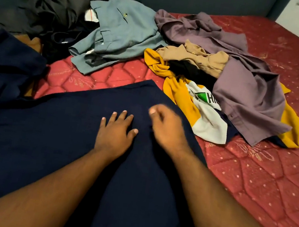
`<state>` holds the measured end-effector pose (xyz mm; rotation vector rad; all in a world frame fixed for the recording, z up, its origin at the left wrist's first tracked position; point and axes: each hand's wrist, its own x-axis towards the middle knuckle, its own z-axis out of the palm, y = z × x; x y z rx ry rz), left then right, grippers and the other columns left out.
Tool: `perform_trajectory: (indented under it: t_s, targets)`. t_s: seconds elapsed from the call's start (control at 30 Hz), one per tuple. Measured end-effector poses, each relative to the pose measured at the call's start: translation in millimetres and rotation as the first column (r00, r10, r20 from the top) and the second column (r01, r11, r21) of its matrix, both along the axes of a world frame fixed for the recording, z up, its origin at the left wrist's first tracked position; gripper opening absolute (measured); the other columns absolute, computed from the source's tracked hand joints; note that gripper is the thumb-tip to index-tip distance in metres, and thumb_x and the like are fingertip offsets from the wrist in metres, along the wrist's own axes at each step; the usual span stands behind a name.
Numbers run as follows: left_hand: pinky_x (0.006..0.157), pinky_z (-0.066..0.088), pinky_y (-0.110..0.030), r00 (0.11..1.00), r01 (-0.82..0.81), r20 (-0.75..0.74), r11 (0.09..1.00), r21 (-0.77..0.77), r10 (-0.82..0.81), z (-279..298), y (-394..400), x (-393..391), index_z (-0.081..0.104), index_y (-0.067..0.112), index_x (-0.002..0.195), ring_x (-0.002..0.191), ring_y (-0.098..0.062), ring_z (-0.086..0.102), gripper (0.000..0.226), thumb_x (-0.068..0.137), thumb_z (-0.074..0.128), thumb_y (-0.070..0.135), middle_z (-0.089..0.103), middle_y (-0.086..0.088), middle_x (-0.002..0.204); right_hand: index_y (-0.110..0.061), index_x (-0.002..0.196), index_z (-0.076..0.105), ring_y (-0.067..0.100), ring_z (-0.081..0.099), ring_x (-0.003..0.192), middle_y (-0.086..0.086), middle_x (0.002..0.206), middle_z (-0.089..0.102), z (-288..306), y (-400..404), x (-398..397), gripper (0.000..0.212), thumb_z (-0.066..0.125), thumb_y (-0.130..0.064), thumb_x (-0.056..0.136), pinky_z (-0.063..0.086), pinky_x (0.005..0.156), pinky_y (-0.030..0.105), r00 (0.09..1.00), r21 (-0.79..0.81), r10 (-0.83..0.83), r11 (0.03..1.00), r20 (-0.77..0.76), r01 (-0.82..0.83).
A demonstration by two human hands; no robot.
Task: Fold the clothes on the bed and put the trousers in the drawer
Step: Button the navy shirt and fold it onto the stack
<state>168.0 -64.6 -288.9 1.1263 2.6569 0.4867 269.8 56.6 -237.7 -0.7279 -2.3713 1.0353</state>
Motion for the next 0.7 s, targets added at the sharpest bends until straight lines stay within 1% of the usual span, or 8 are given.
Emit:
perform_trajectory:
  t_s: [0.07,0.17,0.23,0.27,0.4,0.53,0.6,0.7]
  targets:
    - [0.120,0.001,-0.051,0.994,0.059,-0.082,0.992,-0.116,-0.069,-5.6,-6.3,-15.7,0.012,0.034,0.155,0.151,-0.019,0.001,0.064,0.098,0.027,0.059,0.005,0.011,0.164,-0.014,0.129,0.059,0.020,0.047,0.128,0.005,0.134,0.057,-37.0,-5.2,-3.4,0.035,0.049,-0.030,0.100,0.034,0.109,0.036,0.942,0.098,0.232,0.960,0.241,-0.262]
    - [0.120,-0.005,-0.050,0.997,0.008,-0.077,0.990,-0.141,-0.019,-9.2,-16.4,-47.2,0.001,0.039,0.155,0.151,-0.016,-0.006,0.076,0.090,0.017,0.074,-0.003,0.018,0.163,-0.029,0.150,0.030,0.019,0.015,0.148,-0.003,0.160,0.023,-61.5,33.3,-3.1,0.056,0.037,-0.051,0.100,0.010,0.121,0.041,0.872,0.261,0.094,0.934,0.481,-0.244]
    - [0.119,-0.007,-0.051,0.996,-0.044,-0.085,0.985,-0.167,0.030,-11.0,-21.2,-59.4,-0.002,0.040,0.154,0.150,-0.017,-0.009,0.080,0.087,0.013,0.079,-0.007,0.019,0.162,-0.026,0.153,0.022,0.021,0.009,0.149,-0.002,0.162,0.015,-61.6,42.2,-14.8,0.060,0.029,-0.054,0.100,0.007,0.120,0.041,0.849,0.298,-0.042,0.945,0.527,-0.138]
    - [0.119,-0.008,-0.052,0.994,-0.053,-0.108,0.983,-0.178,0.034,-11.9,-21.0,-59.7,-0.003,0.039,0.154,0.150,-0.018,-0.010,0.080,0.087,0.012,0.079,-0.008,0.019,0.162,-0.026,0.154,0.018,0.022,0.006,0.149,-0.001,0.162,0.011,-60.2,32.9,-27.2,0.062,0.026,-0.055,0.100,0.005,0.120,0.042,0.834,0.353,-0.055,0.920,0.549,-0.172]
    - [0.119,-0.004,-0.053,0.992,-0.035,-0.124,0.990,-0.133,0.019,-15.9,-20.1,-56.9,-0.002,0.037,0.155,0.150,-0.016,-0.010,0.075,0.091,0.016,0.071,-0.009,0.019,0.162,-0.034,0.153,0.016,0.022,0.004,0.149,-0.005,0.163,0.008,-54.5,3.8,-77.5,0.053,0.022,-0.047,0.103,0.004,0.120,0.044,0.786,0.363,0.243,0.783,0.569,-0.505]
    - [0.120,0.000,-0.051,0.994,-0.043,-0.107,0.991,-0.123,0.030,-11.8,-35.9,-90.6,-0.001,0.039,0.155,0.151,-0.016,-0.007,0.087,0.082,0.019,0.083,-0.006,0.020,0.162,-0.028,0.154,0.018,0.023,0.011,0.149,0.000,0.162,0.013,-55.0,80.7,-93.9,0.058,0.027,-0.050,0.102,0.009,0.119,0.037,0.803,0.381,-0.011,0.884,0.596,-0.271]
    - [0.118,-0.005,-0.055,0.990,-0.109,-0.104,0.979,-0.172,0.092,-14.7,-38.6,-102.3,-0.006,0.040,0.154,0.150,-0.024,-0.012,0.093,0.077,0.015,0.089,-0.010,0.018,0.162,-0.028,0.154,0.018,0.025,0.010,0.149,-0.001,0.162,0.013,-52.6,82.6,-109.1,0.060,0.023,-0.055,0.100,0.010,0.119,0.043,0.783,0.403,-0.092,0.890,0.615,-0.212]
    - [0.117,-0.006,-0.058,0.988,-0.123,-0.118,0.977,-0.177,0.103,-19.5,-35.0,-102.7,-0.009,0.040,0.153,0.149,-0.031,-0.015,0.094,0.076,0.013,0.090,-0.012,0.016,0.162,-0.033,0.153,0.019,0.020,0.004,0.149,-0.005,0.162,0.010,-52.0,38.6,-141.8,0.056,0.024,-0.053,0.100,0.003,0.118,0.052,0.802,0.376,0.132,0.831,0.583,-0.410]
